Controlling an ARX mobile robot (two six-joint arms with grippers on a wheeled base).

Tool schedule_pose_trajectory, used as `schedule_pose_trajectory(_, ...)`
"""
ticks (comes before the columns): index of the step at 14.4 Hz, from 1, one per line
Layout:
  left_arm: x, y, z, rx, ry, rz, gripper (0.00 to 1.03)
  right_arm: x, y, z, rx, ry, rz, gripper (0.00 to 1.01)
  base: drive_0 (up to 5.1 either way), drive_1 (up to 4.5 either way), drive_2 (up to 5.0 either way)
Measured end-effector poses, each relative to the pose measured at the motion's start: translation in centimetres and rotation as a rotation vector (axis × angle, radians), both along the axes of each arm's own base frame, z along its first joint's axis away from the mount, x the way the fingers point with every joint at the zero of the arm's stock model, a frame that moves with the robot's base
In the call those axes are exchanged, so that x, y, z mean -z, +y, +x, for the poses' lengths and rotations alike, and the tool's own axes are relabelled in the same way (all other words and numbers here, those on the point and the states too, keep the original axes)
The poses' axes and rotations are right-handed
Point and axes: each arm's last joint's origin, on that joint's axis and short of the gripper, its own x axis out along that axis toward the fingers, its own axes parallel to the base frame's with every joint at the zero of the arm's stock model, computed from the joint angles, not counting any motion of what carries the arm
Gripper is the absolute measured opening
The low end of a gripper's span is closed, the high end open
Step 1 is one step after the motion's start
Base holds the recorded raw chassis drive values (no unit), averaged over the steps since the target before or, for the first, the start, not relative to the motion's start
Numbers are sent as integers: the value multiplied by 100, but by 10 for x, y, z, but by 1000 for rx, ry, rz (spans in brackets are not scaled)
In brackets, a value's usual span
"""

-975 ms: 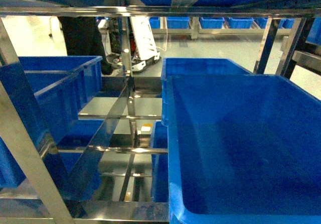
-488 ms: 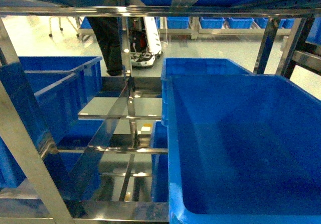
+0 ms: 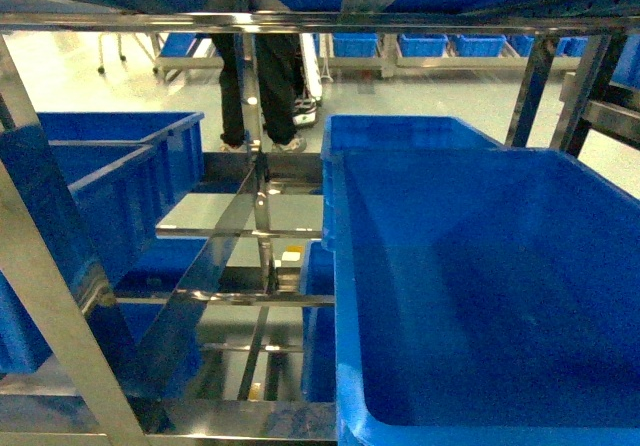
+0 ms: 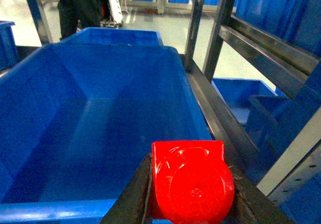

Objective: Pick red block from blue box to shelf

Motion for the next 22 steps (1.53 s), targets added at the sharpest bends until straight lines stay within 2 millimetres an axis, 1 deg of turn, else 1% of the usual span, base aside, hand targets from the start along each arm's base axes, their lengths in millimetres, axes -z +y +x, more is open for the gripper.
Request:
schedule_pose_trajectory(1, 0, 0, 0, -1, 1, 0, 98, 2, 0, 9, 0, 36, 1, 28, 0, 0, 0)
schedule_pose_trajectory(3, 0, 0, 0, 0, 1, 0, 98, 4, 3, 32, -50, 81, 26, 28, 0, 0, 0)
schedule_pose_trajectory(4, 0, 0, 0, -1, 1, 0, 98, 6, 8, 47, -81, 85, 32, 28, 0, 0, 0)
schedule_pose_trajectory(5, 0, 0, 0, 0, 0, 0, 98, 7, 15, 66, -116, 90, 63, 28, 0, 0, 0)
schedule_pose_trajectory(6, 0, 0, 0, 0, 0, 0, 98, 7, 23, 90, -125, 87, 86, 28, 0, 0, 0)
schedule_pose_trajectory(7, 0, 0, 0, 0, 0, 0, 98, 10, 32, 112, -117, 77, 74, 40, 0, 0, 0)
schedule_pose_trajectory(8, 0, 0, 0, 0, 0, 0, 98, 17, 39, 121, -95, 96, 56, 51, 0, 0, 0)
schedule_pose_trajectory(9, 0, 0, 0, -1, 0, 0, 98, 14, 48, 102, -70, 78, 3, 74, 0, 0, 0)
schedule_pose_trajectory(10, 0, 0, 0, 0, -3, 0, 98, -3, 45, 79, -82, -174, 40, 68, 0, 0, 0)
schedule_pose_trajectory(12, 0, 0, 0, -2, 1, 0, 98, 2, 33, 68, -59, -167, 39, 49, 0, 0, 0)
schedule_pose_trajectory(14, 0, 0, 0, 0, 0, 0, 98, -1, 23, 56, -63, -186, 45, 24, 0, 0, 0)
schedule_pose_trajectory(15, 0, 0, 0, 0, 0, 0, 98, -2, 21, 53, -63, -189, 45, 17, 0, 0, 0)
schedule_pose_trajectory(16, 0, 0, 0, 0, 0, 0, 98, -1, 18, 49, -63, -185, 45, 6, 0, 0, 0)
schedule_pose_trajectory(17, 0, 0, 0, -1, 0, 0, 98, -1, 16, 45, -62, -183, 45, 2, 0, 0, 0)
schedule_pose_trajectory(21, 0, 0, 0, -1, 0, 0, 98, -2, 9, 34, -62, -188, 48, 2, 0, 0, 0)
schedule_pose_trajectory(22, 0, 0, 0, -1, 0, 0, 98, -3, 4, 32, -80, -187, 50, 2, 0, 0, 0)
